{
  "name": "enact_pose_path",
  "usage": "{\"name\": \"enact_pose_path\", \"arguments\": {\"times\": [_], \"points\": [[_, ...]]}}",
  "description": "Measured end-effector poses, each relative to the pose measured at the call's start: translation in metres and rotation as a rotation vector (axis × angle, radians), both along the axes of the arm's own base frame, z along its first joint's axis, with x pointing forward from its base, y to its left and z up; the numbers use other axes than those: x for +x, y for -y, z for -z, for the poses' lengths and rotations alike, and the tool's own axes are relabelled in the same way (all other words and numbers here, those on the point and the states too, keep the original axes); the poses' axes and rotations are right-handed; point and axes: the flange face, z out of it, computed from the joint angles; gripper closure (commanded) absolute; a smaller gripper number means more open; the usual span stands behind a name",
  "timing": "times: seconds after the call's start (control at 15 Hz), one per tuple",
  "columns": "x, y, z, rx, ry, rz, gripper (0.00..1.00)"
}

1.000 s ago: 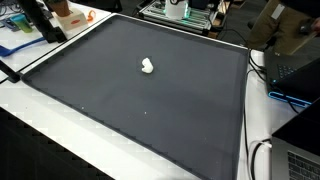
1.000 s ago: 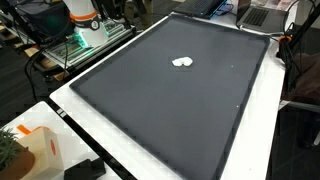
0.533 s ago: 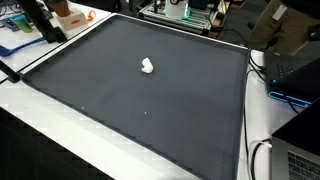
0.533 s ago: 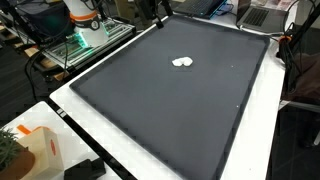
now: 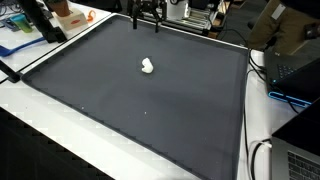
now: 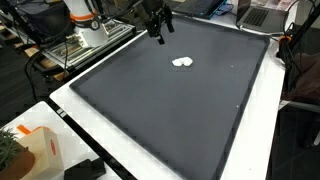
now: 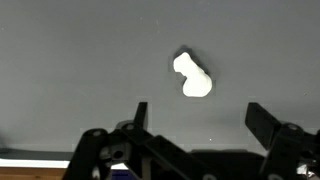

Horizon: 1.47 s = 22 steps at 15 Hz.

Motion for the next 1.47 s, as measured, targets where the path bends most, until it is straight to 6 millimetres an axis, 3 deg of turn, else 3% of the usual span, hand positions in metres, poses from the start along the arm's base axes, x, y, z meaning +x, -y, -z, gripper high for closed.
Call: {"name": "enact_pose_path", "arguments": {"times": [0.53,0.73,0.93,1.13,1.47], "points": [[0.000,-0.015,-0.004,0.033,0.028,-0.049,0.00],[-0.004,-0.011,-0.005,0.036,0.056,-0.058,0.00],[-0.009,-0.006,-0.006,0.046,0.091,-0.005,0.00],[-0.015,-0.016,-0.007,0.045,0.122,0.039,0.00],[-0.022,-0.038,0.019,-0.014,0.071,-0.030,0.00]]}}
